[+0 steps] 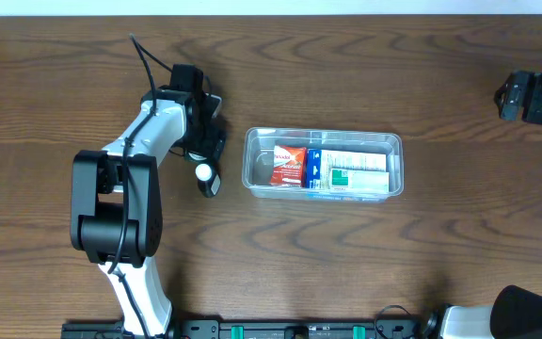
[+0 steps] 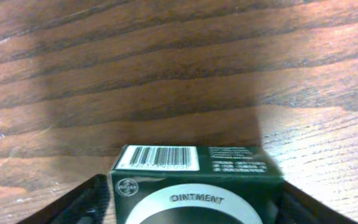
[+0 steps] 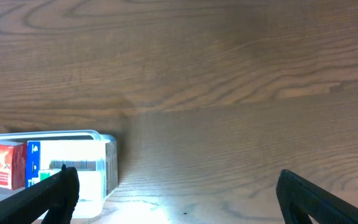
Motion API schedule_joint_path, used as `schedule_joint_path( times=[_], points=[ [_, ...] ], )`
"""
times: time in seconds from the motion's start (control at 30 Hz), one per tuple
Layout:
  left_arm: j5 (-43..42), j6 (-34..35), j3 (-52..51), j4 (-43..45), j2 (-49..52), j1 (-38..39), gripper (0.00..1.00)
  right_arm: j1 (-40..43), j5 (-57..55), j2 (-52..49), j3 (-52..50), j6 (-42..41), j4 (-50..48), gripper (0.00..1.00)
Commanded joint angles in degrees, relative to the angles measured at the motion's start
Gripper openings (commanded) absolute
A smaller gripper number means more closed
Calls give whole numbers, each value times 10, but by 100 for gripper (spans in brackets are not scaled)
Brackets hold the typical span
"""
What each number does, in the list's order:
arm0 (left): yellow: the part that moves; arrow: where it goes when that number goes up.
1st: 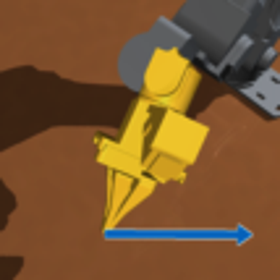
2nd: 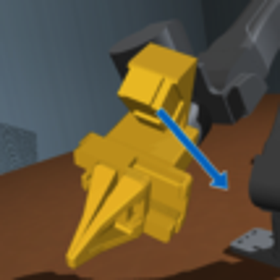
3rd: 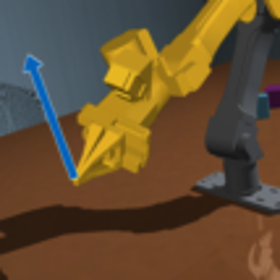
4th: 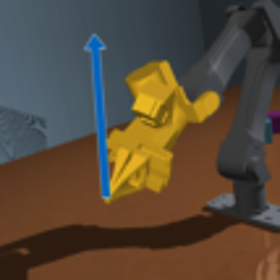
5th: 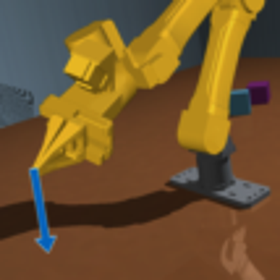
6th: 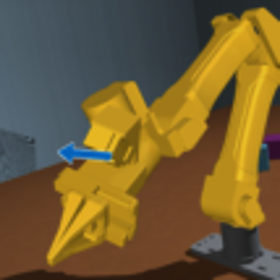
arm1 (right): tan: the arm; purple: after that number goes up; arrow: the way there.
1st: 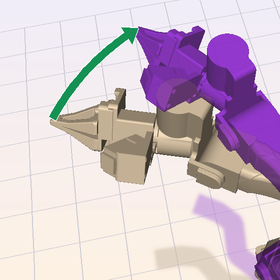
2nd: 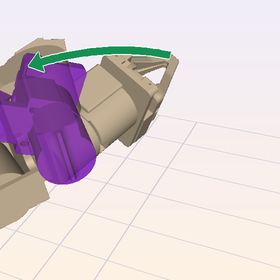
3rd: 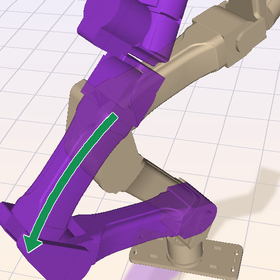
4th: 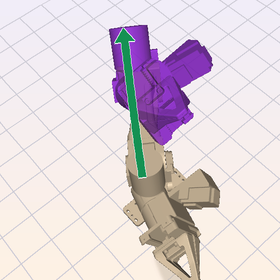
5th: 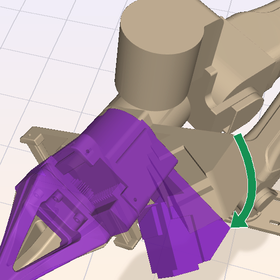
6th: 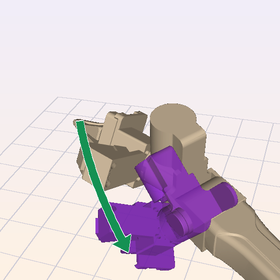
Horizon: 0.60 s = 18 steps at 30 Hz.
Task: Pack container
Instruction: 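Grasp green Zam-Buk box with left gripper and lift it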
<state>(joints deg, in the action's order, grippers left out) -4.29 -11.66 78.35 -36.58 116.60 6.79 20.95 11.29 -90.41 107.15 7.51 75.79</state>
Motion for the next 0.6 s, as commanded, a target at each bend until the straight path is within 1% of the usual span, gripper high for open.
schedule_joint_path(
  times=[0.0,0.1,0.27,0.4,0.57],
  points=[
    [5,80,-5,0,3,-2,71,4,1,-3,2,-8,1,99],
    [5,123,-5,-2,3,-2,66,4,1,-3,2,-8,1,99],
    [6,172,-4,-9,3,-2,65,4,1,-3,2,-8,1,99],
    [6,180,9,-38,1,-2,65,4,1,-2,2,-8,1,99],
    [6,180,58,-109,-5,-2,65,4,1,-3,2,-8,1,99]
  ],
)
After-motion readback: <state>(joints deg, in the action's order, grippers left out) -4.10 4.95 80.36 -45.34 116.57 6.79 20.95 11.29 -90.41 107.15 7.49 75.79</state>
